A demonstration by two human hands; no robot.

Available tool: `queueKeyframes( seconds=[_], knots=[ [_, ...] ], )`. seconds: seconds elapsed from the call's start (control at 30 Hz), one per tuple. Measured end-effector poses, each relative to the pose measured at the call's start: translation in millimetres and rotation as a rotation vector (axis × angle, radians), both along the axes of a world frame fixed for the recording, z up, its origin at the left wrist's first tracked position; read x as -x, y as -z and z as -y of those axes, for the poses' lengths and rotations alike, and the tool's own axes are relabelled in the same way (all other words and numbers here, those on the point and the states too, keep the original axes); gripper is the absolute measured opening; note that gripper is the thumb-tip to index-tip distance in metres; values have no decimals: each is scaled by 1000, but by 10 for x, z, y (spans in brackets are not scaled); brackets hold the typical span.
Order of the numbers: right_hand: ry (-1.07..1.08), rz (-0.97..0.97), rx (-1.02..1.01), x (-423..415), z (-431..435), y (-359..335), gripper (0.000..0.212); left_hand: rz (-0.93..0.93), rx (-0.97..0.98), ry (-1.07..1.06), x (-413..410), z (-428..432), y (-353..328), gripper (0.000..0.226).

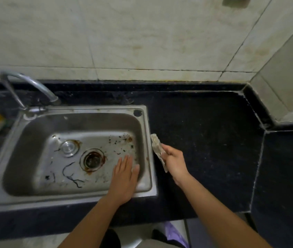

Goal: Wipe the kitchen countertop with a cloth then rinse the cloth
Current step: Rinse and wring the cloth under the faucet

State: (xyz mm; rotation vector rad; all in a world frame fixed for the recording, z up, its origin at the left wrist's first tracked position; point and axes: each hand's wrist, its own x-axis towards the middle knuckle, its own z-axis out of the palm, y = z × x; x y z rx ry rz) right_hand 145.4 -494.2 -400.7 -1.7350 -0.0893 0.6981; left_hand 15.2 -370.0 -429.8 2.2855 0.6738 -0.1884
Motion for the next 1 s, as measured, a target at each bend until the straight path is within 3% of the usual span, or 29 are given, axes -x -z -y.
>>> queueKeyframes(
  seconds=[0.1, 0.3, 0.43, 0.57, 0.67, 0.87, 1.0],
  knots=[
    [145, -309, -139, 95, -662, -187, 38, 42, -17, -47, 180, -680, -115, 56],
    [184, -593, -206, 440, -1849, -137, 32, 40, -18, -198, 663, -2028, -55, 53],
    [72, -571, -107, 608, -2425, -95, 27, 101, 51, -382, 874, -2615, -34, 35],
    [-47, -457, 54, 630, -2773, -54, 27, 112, 143, -539, 764, -3059, -99, 39],
    [-52, -436, 47, 600, -2908, -115, 26, 230, 107, -631, 540, -3322, -236, 38],
    [-54, -473, -1, 497, -2965, -175, 24, 257, 205, -564, -18, -3702, -318, 57],
    [-32, -517, -22, 419, -2996, -186, 23, 279, 275, -617, -259, -3836, -322, 38]
  ],
)
